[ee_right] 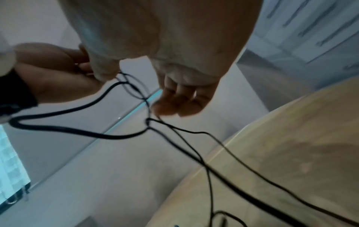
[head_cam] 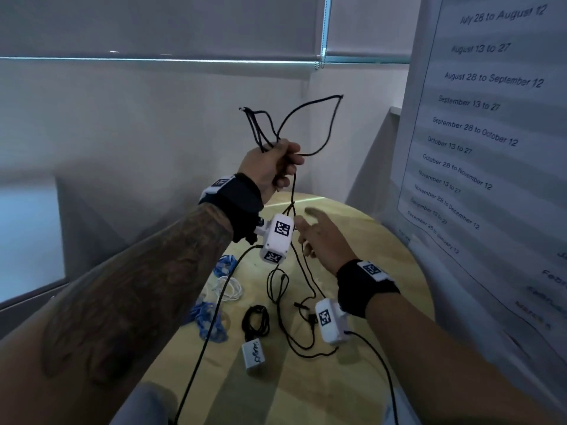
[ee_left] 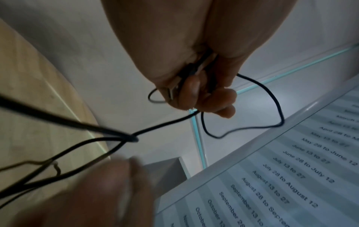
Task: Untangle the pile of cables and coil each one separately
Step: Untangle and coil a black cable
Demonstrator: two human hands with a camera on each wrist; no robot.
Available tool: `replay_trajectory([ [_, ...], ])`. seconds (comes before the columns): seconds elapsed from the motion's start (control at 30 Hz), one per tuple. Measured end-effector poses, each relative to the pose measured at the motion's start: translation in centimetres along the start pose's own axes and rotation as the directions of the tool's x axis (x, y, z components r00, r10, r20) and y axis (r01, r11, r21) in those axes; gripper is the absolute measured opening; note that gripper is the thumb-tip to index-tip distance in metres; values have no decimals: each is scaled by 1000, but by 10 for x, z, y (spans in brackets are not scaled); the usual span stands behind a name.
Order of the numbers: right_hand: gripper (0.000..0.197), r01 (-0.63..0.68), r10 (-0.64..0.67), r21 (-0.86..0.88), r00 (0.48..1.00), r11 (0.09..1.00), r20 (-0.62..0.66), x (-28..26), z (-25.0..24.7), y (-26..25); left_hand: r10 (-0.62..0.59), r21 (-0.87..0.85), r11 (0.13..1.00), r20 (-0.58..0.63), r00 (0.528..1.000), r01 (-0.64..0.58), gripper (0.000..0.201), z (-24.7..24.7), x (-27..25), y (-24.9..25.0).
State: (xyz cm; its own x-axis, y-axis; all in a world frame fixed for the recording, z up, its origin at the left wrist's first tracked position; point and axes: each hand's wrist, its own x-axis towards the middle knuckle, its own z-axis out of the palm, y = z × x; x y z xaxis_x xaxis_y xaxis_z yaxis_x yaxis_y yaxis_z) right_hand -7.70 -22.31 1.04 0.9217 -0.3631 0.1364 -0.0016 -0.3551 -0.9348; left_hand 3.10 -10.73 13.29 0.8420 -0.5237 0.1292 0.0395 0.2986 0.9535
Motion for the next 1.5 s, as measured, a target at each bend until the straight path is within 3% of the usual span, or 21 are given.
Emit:
replay_trajectory([
  [0.07,41,58,-60,-42,998,997,-37,10,7,-6,-46,14,999,54,997,45,29,2,1,-4],
  [0.17,10,134,-143,-144,988,980,-51,23,9,3,-67,19,998,87,994,65,29,1,3,-5],
  [0.2,9,134,-144,-131,987,982,-70,24,6,9,-57,29,998,80,995,54,29,-1,4,-4],
  [0.33,24,84,-117,-203,981,976,-153,22,-9,36,0,17,1000,17,1000,0,28,-14,10,7],
  [0.43,14,109,-146,-186,969,977,-198,18,-10,37,-40,-11,999,35,999,41,29,-15,12,10],
  [0.5,53,156,-174,-145,977,977,-121,22,-1,23,-81,-28,996,79,994,84,30,-8,9,8],
  [0.53,56,175,-183,-126,981,977,-57,26,5,15,-90,-45,994,105,990,95,30,-4,7,7],
  [0.6,31,223,-218,-91,974,971,65,32,15,9,-84,-66,993,138,987,94,30,3,5,8],
  [0.63,16,227,-222,-80,973,971,64,33,17,9,-73,-66,994,135,988,82,30,5,6,11],
  [0.67,13,224,-222,-73,974,972,35,34,15,13,-54,-65,996,122,991,62,29,4,7,15],
  [0.77,33,202,-224,-197,970,959,-99,34,-5,38,27,-92,995,31,999,-24,29,-9,17,29],
  [0.83,33,196,-246,-352,963,915,-105,30,-22,61,68,-114,991,-50,996,-73,30,-18,22,38],
  [0.9,24,140,-192,-543,981,828,-40,28,-36,85,99,-130,985,-120,988,-115,32,-22,26,45],
  [0.97,20,50,-6,-725,998,687,64,27,-45,107,139,-143,976,-171,975,-164,33,-23,27,51],
  [1.07,42,-80,327,-862,939,500,102,19,-50,121,160,-145,972,-174,972,-187,33,-20,27,55],
  [1.17,60,-53,399,-897,906,438,141,12,-53,106,152,-116,979,-143,978,-169,32,-16,21,58],
  [1.23,56,-122,257,-850,966,513,16,14,-57,88,142,-128,979,-118,983,-157,32,-11,17,62],
  [1.27,50,-149,130,-758,988,635,-85,16,-56,79,140,-140,978,-101,985,-154,32,-8,15,64],
  [1.33,41,-61,-35,-454,979,889,-199,19,-45,54,136,-161,976,-68,988,-145,33,-4,10,70],
  [1.4,49,-1,-18,-237,997,971,-77,19,-27,31,134,-187,972,-47,990,-140,33,-1,6,77],
  [1.5,53,-20,49,-152,981,988,190,18,-4,16,149,-249,956,-36,988,-153,30,0,0,90],
])
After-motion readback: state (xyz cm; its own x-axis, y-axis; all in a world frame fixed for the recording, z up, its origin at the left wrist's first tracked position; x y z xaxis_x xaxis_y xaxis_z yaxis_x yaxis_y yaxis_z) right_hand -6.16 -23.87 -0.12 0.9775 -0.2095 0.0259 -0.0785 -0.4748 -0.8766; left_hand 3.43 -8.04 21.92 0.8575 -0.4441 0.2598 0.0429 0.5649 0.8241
